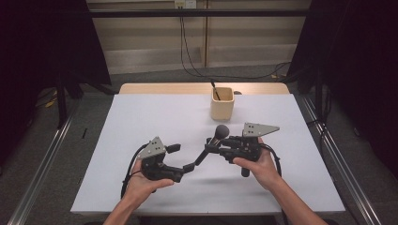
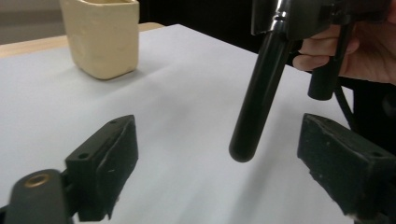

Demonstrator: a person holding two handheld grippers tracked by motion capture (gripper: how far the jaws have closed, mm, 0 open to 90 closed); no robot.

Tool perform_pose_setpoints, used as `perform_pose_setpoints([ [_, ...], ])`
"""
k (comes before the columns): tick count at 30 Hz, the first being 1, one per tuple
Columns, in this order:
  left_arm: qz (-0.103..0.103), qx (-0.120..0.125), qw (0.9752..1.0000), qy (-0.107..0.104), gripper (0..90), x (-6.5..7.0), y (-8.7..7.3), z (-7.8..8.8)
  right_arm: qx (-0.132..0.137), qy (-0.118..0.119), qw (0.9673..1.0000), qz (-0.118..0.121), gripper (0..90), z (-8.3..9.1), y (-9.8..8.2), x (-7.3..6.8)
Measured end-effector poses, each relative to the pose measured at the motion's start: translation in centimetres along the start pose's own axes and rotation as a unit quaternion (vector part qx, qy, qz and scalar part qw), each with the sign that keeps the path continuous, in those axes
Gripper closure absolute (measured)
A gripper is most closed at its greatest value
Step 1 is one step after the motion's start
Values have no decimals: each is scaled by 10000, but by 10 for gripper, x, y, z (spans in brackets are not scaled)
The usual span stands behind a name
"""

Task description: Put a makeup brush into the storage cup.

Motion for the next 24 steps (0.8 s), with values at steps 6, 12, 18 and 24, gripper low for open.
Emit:
perform_pose_setpoints([
  [6, 172, 46, 9996, 209, 59, -5, 4, 9, -100, -133, 9998, 90, 711, 3, -1, 5],
  [12, 71, 5, 9990, 432, 39, -17, 4, 22, -130, -301, 9994, 114, 711, 8, 0, 12],
  [18, 11, 31, 9984, 558, 29, -20, 5, 29, -171, -389, 9989, 172, 711, 9, 1, 15],
  [24, -236, 121, 9951, 951, 20, -30, 8, 43, -244, -482, 9983, 195, 711, 13, 3, 17],
])
Point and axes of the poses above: each handheld gripper's, and its own axes: z roughly backward along the jaws, y roughly out of its top, x roughly to its right, the point moved 10 cm from there along -z, roughly forward along the jaws, and after that the axes turned 13 degrees about x, right-handed, at the moved point
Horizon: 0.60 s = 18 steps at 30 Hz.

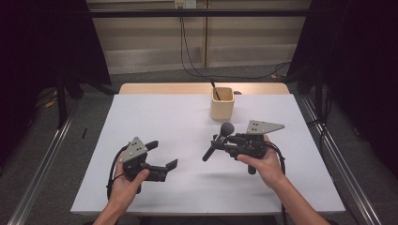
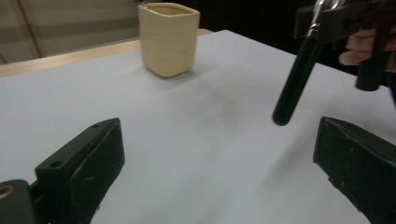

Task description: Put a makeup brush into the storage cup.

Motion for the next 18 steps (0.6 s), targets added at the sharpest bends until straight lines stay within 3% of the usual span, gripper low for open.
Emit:
perform_pose_setpoints([
  [5, 49, 125, 9998, 152, 21, -9, -2, 12, -9, -59, 10000, 15, 711, 2, 2, 3],
  [6, 154, 389, 9989, 200, 30, -11, 2, 19, -19, -111, 9999, -3, 711, 3, 2, 6],
  [8, 137, 474, 9985, 245, 35, -12, 3, 22, -18, -139, 9999, -3, 711, 4, 2, 7],
  [18, 203, 419, 9974, 541, 34, -24, -9, 44, -51, -318, 9995, -22, 711, 12, 9, 18],
])
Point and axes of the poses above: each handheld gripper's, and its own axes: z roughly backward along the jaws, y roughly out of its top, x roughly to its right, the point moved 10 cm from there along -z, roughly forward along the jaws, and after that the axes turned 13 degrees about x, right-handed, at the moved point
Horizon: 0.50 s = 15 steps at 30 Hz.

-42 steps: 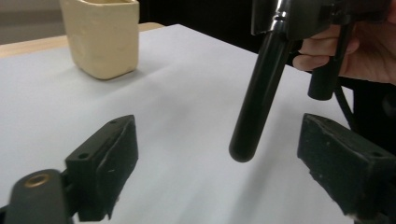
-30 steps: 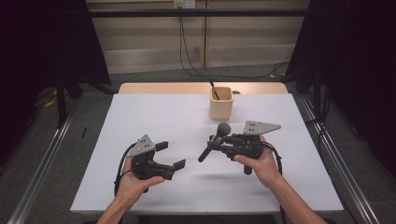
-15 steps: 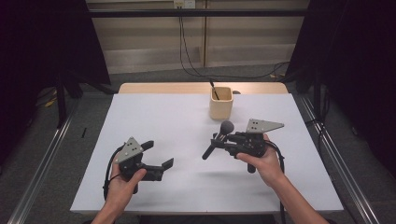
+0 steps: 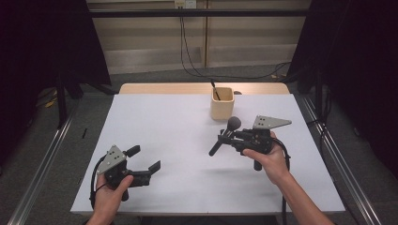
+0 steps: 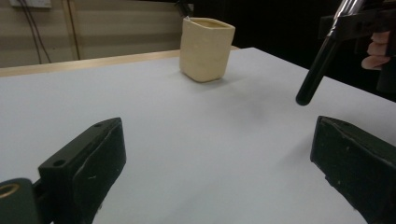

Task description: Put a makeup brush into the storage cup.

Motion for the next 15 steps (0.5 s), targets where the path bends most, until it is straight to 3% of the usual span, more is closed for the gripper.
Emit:
perform_pose_setpoints([
  [2, -58, -83, 9999, 23, 34, -2, -5, 5, -37, -36, 10000, 38, 711, 1, 2, 3],
  [6, 42, -3, 9999, 136, 28, -9, -8, 11, -63, -132, 9999, 85, 711, 2, 5, 10],
  [15, -116, 83, 9995, 282, 28, -12, -5, 16, 102, -368, 9990, 241, 711, 2, 35, 33],
])
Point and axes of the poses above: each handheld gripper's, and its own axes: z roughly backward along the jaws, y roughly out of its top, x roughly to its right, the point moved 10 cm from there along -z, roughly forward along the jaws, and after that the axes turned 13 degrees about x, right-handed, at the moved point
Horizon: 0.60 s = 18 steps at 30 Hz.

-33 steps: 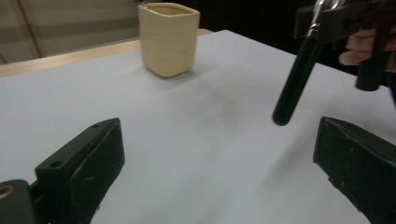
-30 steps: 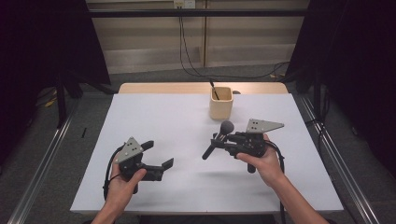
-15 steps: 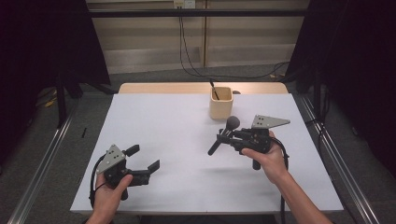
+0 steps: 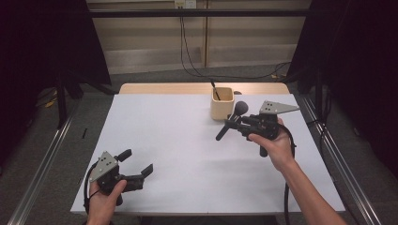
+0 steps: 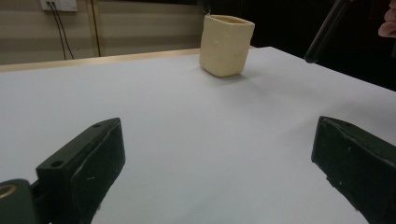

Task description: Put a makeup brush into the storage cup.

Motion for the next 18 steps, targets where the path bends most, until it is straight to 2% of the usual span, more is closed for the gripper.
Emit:
perform_pose_setpoints([
  [5, -41, -29, 10000, 3, 28, -2, -1, 2, -37, -117, 9999, 82, 711, -2, 7, 10],
  [12, -58, -62, 9999, -58, 26, -2, -1, 2, 20, -210, 9997, 80, 711, -5, 16, 19],
  [18, -66, -57, 10000, -24, 26, -3, -1, 2, -11, -443, 9989, 124, 711, -10, 25, 32],
])
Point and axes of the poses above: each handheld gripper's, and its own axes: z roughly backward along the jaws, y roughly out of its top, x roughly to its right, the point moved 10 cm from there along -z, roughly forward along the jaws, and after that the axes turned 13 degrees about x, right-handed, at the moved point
